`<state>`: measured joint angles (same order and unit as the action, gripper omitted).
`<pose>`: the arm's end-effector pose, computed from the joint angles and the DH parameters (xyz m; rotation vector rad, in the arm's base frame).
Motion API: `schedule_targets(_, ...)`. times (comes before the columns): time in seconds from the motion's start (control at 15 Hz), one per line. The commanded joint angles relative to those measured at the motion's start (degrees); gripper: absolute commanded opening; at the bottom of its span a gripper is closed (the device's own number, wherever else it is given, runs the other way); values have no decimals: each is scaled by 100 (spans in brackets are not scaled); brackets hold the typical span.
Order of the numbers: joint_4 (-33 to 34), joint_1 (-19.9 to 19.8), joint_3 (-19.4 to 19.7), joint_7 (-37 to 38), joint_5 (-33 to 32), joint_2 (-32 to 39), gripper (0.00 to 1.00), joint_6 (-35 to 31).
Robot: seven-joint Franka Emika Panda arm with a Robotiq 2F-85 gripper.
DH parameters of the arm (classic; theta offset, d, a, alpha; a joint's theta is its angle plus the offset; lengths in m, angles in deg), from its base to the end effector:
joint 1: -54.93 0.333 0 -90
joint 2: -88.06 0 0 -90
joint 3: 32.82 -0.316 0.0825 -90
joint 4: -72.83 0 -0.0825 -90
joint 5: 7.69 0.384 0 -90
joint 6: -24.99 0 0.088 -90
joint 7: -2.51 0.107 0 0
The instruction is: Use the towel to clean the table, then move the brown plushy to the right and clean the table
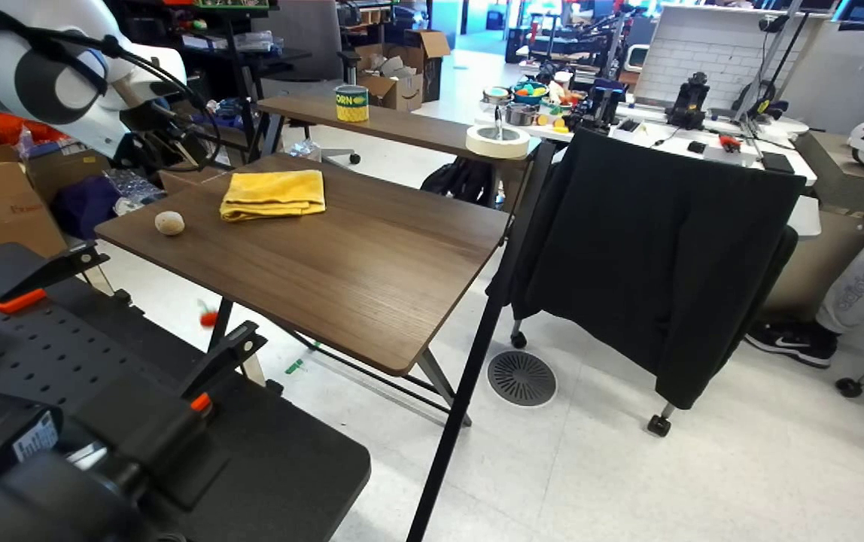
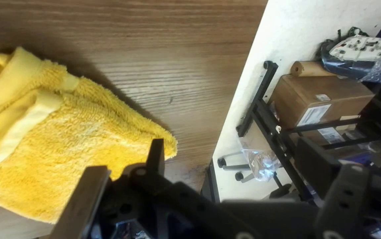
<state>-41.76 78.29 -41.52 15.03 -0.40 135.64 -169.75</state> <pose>0.5330 0.3115 0.1053 -2.7474 -0.1741 -0.6907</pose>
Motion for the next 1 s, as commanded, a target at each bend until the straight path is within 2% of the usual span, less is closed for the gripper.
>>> schedule_targets(0.0, 461, -320, -285, -122, -37, 340, 100, 607)
schedule_targets(0.13, 515, -333, -221, -95, 22, 388, 100, 1053)
schedule_targets(0.2, 486, -122, 74, -11, 115, 378, 100, 1358)
schedule_targets(0.47, 102, 63, 460, -38, -58, 206, 100, 1649)
schedule_targets(0.93, -479, 55, 357, -342, -321, -118, 100, 1556)
